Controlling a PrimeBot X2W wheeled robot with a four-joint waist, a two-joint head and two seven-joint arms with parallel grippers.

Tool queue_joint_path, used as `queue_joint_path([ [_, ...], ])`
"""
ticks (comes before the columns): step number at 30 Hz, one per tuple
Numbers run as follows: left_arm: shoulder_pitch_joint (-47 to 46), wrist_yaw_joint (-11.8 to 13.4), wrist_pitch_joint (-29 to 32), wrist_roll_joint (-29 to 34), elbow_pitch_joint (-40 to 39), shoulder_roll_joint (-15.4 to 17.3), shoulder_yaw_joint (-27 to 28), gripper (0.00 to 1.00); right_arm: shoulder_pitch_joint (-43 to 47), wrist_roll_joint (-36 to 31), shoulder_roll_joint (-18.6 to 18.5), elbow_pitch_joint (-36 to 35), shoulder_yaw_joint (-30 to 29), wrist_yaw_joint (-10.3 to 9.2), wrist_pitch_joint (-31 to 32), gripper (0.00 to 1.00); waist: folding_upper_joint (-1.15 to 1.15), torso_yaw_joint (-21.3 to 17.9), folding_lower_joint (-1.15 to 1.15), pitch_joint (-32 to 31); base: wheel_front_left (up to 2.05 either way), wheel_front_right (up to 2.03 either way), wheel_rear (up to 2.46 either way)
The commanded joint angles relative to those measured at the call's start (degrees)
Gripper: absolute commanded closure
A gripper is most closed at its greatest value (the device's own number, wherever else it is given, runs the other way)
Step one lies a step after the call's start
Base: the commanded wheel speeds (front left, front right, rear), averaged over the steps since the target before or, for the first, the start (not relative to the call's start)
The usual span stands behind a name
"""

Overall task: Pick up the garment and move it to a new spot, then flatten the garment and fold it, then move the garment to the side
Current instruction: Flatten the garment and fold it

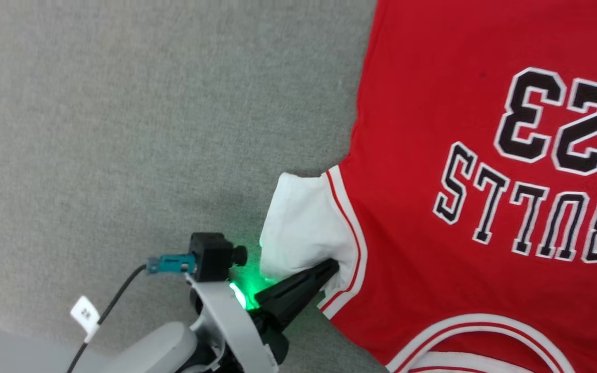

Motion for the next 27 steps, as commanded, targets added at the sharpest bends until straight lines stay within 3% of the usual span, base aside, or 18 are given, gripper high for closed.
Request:
queue_joint_path([
  [1, 1.55, 1.07, -0.24, -0.77, 2.97, 1.38, 0.15, 1.0, 3.96, 1.42, -1.49, -1.0, 1.71, -0.09, 0.3, 1.0, 0.0, -2.87, 0.0, -4.7, 0.0, 0.0, 0.0],
  [8, 4.01, 0.7, -1.65, -2.22, 1.85, 3.56, 0.54, 1.0, 18.47, 8.47, -12.12, -17.48, 4.72, -0.09, -4.97, 1.0, 0.0, -5.84, 0.0, -9.45, 0.0, 0.0, 0.0],
  [15, 6.16, 1.57, -3.11, -2.93, 1.13, 5.13, 1.44, 1.0, 36.8, 13.65, -18.71, -29.07, 8.03, -0.09, -12.92, 1.0, 0.0, -8.96, 0.0, -12.33, 0.0, 0.0, 0.0],
  [21, 7.06, 2.39, -3.88, -2.52, 1.3, 5.73, 1.74, 1.0, 48.71, 16.41, -17.93, -34.5, 10.02, -0.08, -19.23, 1.0, 0.0, -10.25, 0.0, -13.61, 0.0, 0.0, 0.0],
  [27, 7.5, 2.94, -4.49, -2.92, 1.62, 6.19, 2.27, 1.0, 55.5, 14.0, -13.29, -36.75, 11.68, -0.09, -20.93, 1.0, 0.0, -10.97, 0.0, -14.31, 0.0, 0.0, 0.0],
])
